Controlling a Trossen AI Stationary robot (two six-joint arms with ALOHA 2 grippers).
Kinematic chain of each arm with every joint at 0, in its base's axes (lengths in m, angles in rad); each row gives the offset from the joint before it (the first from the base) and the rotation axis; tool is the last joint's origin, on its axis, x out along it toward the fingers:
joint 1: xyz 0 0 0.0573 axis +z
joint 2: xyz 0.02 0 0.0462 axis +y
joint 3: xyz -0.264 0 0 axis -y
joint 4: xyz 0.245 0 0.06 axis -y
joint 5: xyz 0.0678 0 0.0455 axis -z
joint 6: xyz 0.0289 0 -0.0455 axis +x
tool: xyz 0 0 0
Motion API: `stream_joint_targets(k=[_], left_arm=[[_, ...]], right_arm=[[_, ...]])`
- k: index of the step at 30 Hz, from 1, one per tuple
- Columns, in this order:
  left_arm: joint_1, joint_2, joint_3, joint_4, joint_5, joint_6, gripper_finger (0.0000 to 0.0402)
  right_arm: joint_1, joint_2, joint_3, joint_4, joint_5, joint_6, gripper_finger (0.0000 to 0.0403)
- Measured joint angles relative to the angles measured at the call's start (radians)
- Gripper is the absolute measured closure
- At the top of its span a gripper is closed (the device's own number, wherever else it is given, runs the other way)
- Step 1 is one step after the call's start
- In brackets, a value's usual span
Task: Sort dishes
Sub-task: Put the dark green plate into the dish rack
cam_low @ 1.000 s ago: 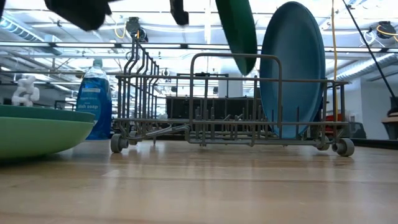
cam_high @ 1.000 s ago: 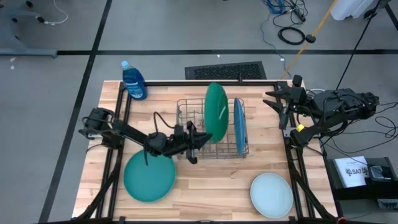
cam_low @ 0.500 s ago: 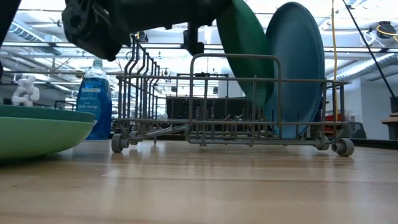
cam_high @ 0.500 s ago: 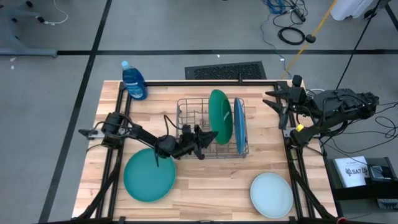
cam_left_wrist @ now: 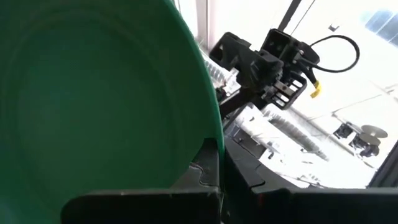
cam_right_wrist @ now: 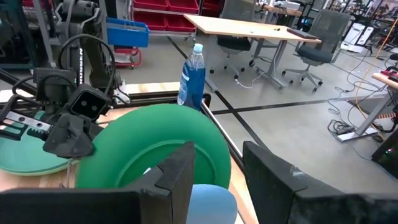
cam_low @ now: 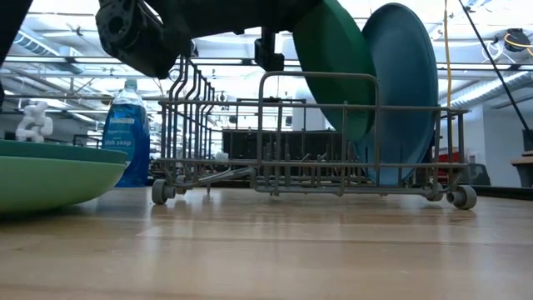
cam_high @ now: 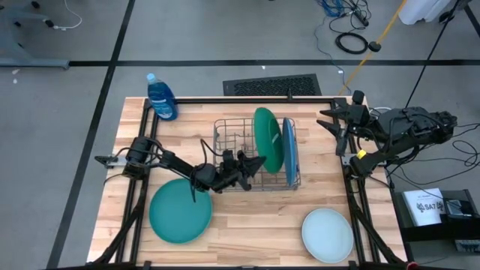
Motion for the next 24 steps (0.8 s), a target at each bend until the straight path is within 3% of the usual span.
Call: stream_joint_targets(k=[13,18,24], left_arm=[[-0.004,0.000,0.016,-0.017,-0.073,-0.002,0.0401],[-0.006,0.000,0.055,-0.024,-0.033,-0.027,0.0401],[-0.013,0.000,0.070,-0.147,-0.014,-0.029,0.0401]], right_arm=[[0.000,0.015,0.000,0.005,0.000,-0.008,0.0273],[0.000,0.023,0.000,0.005,0.000,-0.008,0.0273],[0.000,0.023,0.000,0.005,0.000,-0.008,0.0273]])
